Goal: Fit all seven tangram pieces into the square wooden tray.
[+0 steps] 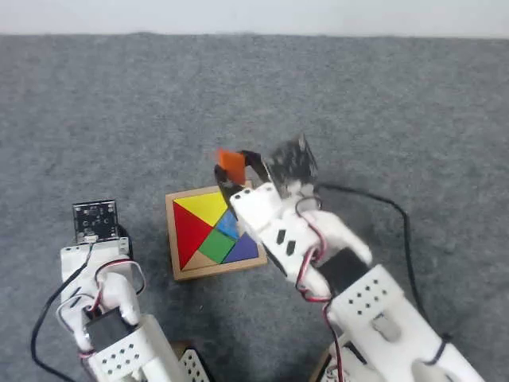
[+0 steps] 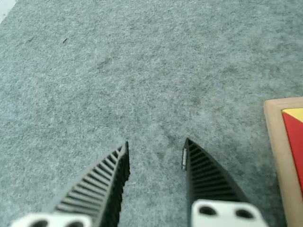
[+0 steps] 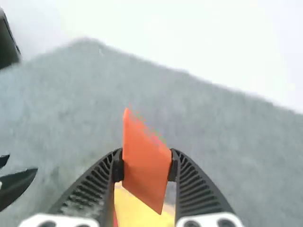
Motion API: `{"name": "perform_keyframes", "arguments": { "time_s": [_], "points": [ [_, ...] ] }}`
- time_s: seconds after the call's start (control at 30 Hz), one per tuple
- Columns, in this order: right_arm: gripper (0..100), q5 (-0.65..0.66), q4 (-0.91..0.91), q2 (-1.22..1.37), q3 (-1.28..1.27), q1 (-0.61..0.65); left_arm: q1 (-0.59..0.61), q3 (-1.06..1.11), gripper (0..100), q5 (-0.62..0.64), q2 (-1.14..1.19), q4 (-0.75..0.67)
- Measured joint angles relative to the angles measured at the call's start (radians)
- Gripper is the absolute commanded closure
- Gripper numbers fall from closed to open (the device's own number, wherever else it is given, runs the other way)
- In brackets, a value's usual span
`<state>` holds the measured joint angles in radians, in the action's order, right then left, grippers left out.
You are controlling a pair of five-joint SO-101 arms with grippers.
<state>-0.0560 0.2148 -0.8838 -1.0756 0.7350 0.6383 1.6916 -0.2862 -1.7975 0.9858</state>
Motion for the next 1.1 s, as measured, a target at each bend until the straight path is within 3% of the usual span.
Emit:
{"name": "perform_keyframes", "arguments": {
  "time_s": [0.17, 0.37, 0.7, 1.1],
  "points": [
    [99.2, 0.0, -0.354, 0.0, -0.166, 0.026, 0.0, 0.0, 82, 0.0, 0.0, 0.0],
    [99.2, 0.0, -0.56, 0.018, -0.319, 0.049, 0.0, 0.0, 82, 0.0, 0.0, 0.0],
    [99.2, 0.0, -0.588, 0.153, -0.358, 0.066, 0.0, 0.0, 82, 0.0, 0.0, 0.0],
    [99.2, -0.02, -0.588, 0.595, -0.169, 0.035, 0.0, 0.0, 82, 0.0, 0.0, 0.0]
  ]
}}
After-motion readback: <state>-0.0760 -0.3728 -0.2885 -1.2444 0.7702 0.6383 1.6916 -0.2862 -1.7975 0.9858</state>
